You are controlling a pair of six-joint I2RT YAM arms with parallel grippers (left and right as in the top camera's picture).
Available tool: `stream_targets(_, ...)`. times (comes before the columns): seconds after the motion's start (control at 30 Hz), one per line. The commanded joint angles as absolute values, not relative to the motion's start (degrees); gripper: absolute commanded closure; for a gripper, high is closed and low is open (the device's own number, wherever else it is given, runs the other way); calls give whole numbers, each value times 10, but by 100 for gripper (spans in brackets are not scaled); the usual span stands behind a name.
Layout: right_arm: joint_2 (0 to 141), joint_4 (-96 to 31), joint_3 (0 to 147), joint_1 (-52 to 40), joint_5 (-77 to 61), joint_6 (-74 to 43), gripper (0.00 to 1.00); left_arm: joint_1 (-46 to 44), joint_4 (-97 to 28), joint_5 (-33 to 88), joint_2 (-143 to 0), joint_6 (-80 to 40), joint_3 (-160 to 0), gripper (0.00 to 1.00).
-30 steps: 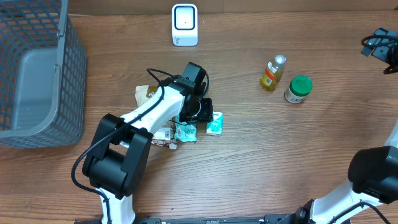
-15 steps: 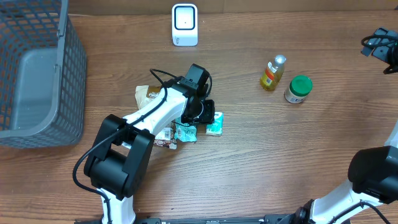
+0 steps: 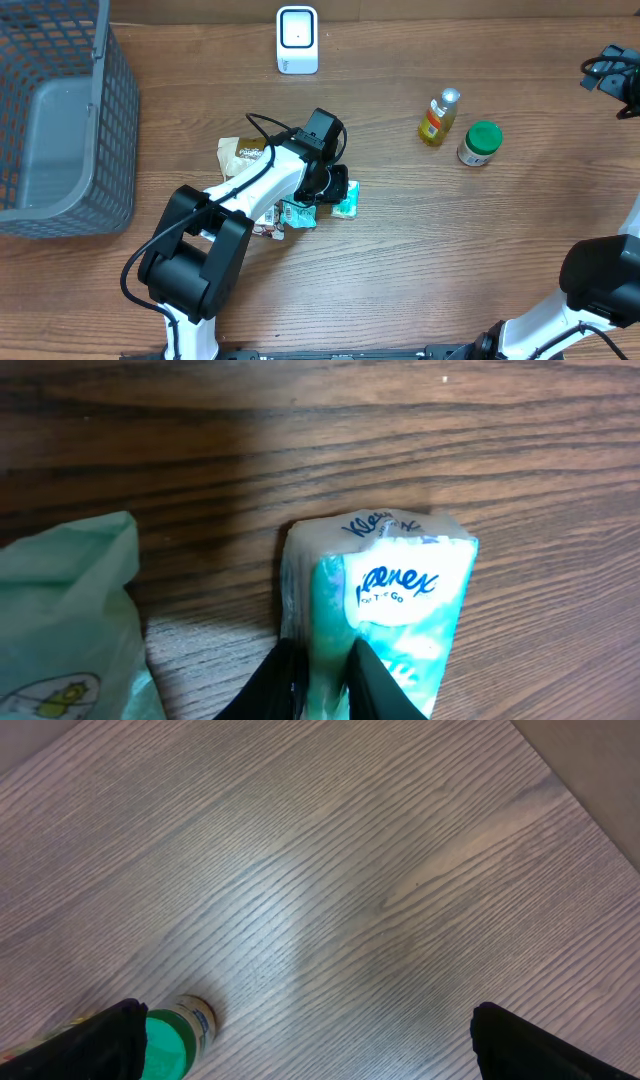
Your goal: Scan the item barcode
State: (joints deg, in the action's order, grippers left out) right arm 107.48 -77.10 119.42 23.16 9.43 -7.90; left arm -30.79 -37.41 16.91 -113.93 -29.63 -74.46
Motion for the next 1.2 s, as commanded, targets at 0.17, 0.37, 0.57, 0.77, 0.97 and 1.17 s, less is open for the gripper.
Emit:
stream_targets(0.17, 1072, -768, 1199, 232, 98, -81, 0, -312, -371, 144, -1151, -313, -730, 74)
stream_targets(0.37, 1072, -768, 1199, 232, 98, -81, 0, -312, -369, 141, -1153, -313, -730, 74)
stream_targets(0.57, 1072, -768, 1199, 232, 98, -81, 0, -312, -369, 147, -1169, -313, -729, 80)
stream_targets(0.77, 1072, -768, 1199, 232, 98, -81, 0, -295, -364, 249, -1166, -287, -735, 95)
stream_targets(0.97, 1072, -768, 1199, 232, 98, -81, 0, -226, -363, 575, -1161, -164, -768, 96)
stream_targets(1.17, 1072, -768, 1199, 232, 98, -81, 0, -171, -363, 906, -1161, -68, -775, 96)
